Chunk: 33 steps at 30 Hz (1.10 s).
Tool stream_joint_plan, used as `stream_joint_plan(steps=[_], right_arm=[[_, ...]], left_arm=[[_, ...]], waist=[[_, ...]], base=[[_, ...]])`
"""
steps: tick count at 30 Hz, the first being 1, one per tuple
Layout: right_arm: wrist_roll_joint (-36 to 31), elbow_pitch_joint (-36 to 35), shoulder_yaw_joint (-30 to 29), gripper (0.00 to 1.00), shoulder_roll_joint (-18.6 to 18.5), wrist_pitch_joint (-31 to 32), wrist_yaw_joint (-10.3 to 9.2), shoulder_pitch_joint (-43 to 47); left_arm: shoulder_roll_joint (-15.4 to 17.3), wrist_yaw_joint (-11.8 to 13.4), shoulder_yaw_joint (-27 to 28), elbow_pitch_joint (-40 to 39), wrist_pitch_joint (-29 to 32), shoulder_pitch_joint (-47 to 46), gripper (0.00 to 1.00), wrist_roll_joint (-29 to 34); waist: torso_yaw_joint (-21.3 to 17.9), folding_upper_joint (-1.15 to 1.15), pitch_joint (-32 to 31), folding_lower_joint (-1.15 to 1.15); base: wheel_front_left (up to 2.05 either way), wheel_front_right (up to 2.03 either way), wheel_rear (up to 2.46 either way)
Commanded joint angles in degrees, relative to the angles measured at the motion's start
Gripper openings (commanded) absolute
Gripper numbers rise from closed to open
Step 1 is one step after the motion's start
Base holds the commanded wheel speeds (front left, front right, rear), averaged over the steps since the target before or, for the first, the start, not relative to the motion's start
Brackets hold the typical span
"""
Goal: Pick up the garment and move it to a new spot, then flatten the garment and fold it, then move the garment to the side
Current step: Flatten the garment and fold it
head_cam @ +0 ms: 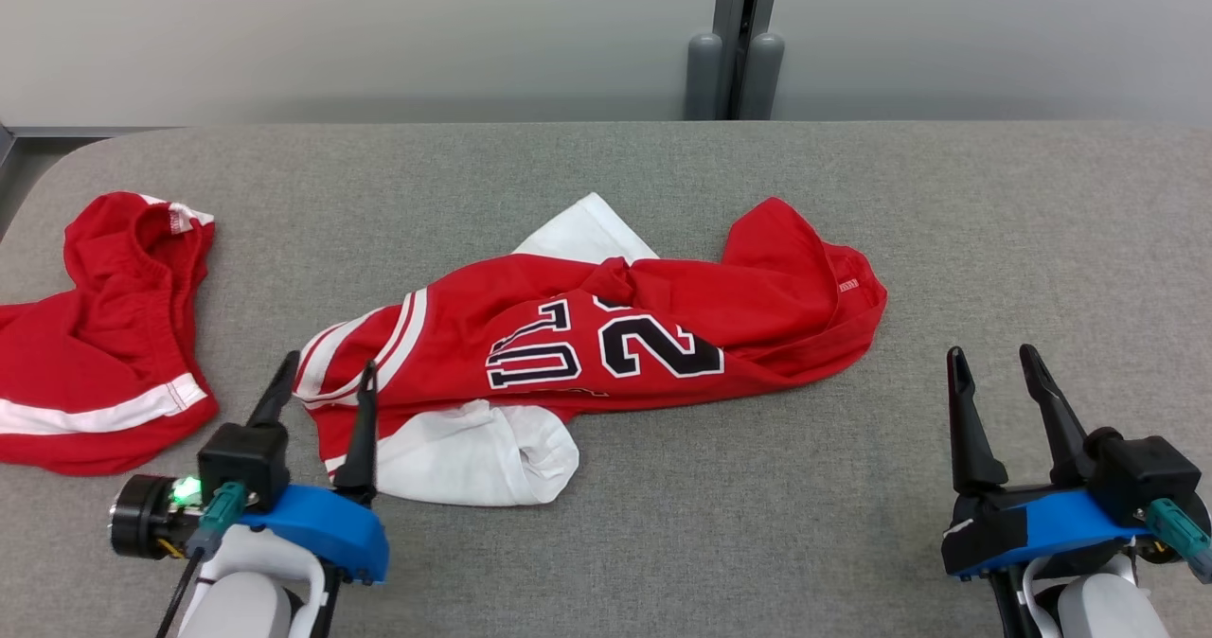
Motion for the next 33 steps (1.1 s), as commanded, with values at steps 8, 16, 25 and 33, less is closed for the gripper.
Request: stream_joint_plan(steps=[8, 16, 25, 33], right_arm=[[0.3, 0.7, 0.9, 1.00, 0.0, -0.3, 0.01, -1.2], [0.8, 0.6, 0.7, 1.00, 0.0, -0.3, 0.01, -1.6], [1.2, 0.3, 0.8, 1.00, 0.0, -0.3, 0.01, -1.6], [0.6, 0.4, 0.7, 1.00, 0.0, -0.3, 0.01, -1.9]], left_arm=[[-2.6, -3.7, -6.3, -0.2, 5.7, -4.0, 1.00, 0.9], [-3.3, -5.3, -9.7, 3.6, 11.9, -4.7, 1.00, 0.1], [-2.2, -4.9, -9.6, 8.1, 14.7, -5.1, 1.00, -0.6], [-3.3, -5.8, -10.0, 12.6, 13.2, -6.5, 0.21, -2.2]], waist=[[-0.6, 0.00, 0.0, 0.00], [-2.6, 0.00, 0.9, 0.00], [-3.6, 0.00, 1.7, 0.00], [-3.4, 0.00, 1.9, 0.00]], base=[[0.00, 0.00, 0.00], [0.00, 0.00, 0.00], [0.00, 0.00, 0.00], [0.00, 0.00, 0.00]])
